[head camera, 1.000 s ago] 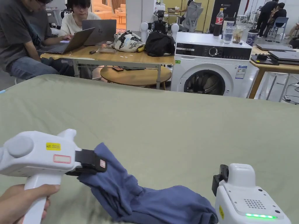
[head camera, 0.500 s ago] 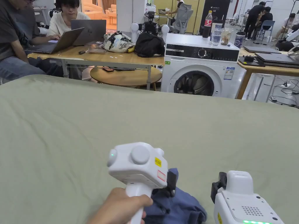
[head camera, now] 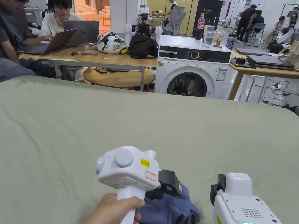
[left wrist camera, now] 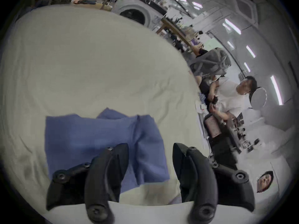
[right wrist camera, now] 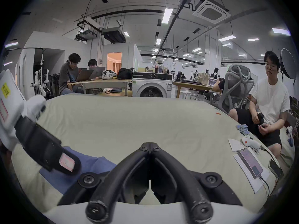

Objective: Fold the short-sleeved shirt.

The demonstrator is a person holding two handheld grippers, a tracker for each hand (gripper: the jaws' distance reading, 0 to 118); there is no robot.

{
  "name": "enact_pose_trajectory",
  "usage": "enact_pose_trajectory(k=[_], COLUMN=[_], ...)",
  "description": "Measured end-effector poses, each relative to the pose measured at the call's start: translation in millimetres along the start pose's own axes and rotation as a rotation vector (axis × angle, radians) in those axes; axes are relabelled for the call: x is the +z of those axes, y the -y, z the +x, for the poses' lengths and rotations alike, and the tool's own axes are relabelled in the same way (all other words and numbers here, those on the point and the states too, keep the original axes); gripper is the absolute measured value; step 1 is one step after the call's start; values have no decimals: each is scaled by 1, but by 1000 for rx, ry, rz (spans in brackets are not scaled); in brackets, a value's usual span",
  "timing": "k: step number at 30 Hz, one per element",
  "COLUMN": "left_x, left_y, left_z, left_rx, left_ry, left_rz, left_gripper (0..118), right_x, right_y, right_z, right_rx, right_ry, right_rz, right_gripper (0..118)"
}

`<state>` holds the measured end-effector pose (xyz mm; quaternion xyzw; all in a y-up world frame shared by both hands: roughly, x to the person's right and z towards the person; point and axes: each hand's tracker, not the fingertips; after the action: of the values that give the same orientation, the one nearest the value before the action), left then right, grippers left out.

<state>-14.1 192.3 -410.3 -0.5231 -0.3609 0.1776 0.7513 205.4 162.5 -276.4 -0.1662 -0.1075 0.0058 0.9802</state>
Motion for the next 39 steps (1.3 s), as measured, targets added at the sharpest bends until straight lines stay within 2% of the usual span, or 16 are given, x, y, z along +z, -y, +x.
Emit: enact_pose_trajectory(k=[2, 3, 5, 9, 12, 14, 22, 27, 33, 39], left_x=[-1, -9, -30, -82, -112, -120, -85, -13, 50, 71], left_y=[-2, -3, -1, 14, 23, 28, 19, 14, 40, 71], left_z=[-6, -9, -16, -21, -24, -26, -12, -22, -43, -52], left_rx=[-18, -13, 6, 50, 68, 79, 19, -108, -276, -438], left_ry=[-19, -42, -41, 172, 65, 80, 52, -20, -288, -495], left_rz=[23, 12, -45, -175, -172, -161, -158, 106, 533, 872], left_gripper=[18, 8, 7, 5, 0, 0, 0, 0, 0, 0], right_x=[1, 1, 0, 0, 0, -1, -3, -11, -20, -17], right_y=[0, 0, 1, 3, 4, 5, 1, -5, -15, -29], right_z=[-1, -1, -2, -1, 1, 2, 4, 2, -6, -13], right_rx=[-2, -3, -4, -1, 5, 10, 15, -5, -33, -67], right_ry=[-2, -4, -7, -8, -5, -2, 3, 4, -7, -21], right_rz=[1, 1, -1, -6, -10, -15, -7, 4, 41, 112], right_gripper=[0, 0, 0, 0, 0, 0, 0, 0, 0, 0])
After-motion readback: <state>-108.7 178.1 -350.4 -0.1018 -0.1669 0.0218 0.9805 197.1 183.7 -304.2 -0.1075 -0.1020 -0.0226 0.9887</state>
